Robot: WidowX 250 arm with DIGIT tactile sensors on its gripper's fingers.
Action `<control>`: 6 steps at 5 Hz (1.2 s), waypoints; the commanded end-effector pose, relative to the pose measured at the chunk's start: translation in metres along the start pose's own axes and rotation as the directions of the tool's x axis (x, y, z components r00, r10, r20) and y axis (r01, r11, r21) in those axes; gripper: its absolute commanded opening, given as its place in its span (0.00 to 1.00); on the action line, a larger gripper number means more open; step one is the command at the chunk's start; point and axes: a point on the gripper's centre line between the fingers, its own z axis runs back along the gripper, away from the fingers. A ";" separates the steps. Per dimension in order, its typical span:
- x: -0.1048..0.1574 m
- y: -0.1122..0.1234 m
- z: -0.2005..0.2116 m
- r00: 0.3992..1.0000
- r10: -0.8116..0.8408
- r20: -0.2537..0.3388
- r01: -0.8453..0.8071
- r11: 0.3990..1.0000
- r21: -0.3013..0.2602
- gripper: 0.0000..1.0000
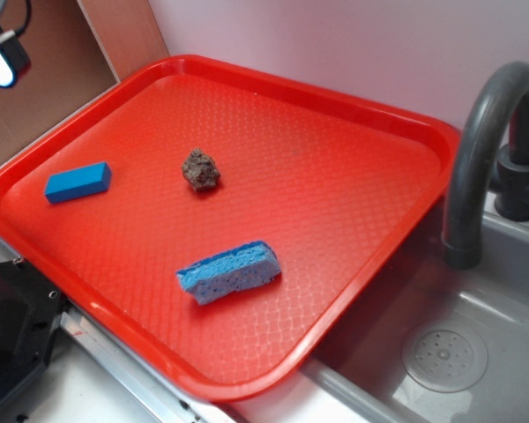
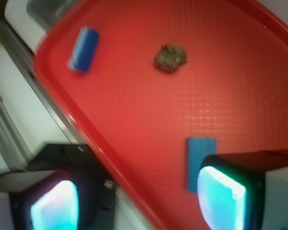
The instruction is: Grab the blue block.
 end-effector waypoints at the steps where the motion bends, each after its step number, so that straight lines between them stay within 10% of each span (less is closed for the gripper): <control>1: -0.006 0.033 -0.027 0.988 0.106 -0.117 -0.082 0.978 0.192 1.00; 6: -0.015 0.071 -0.109 0.933 0.239 -0.269 -0.196 0.965 0.176 1.00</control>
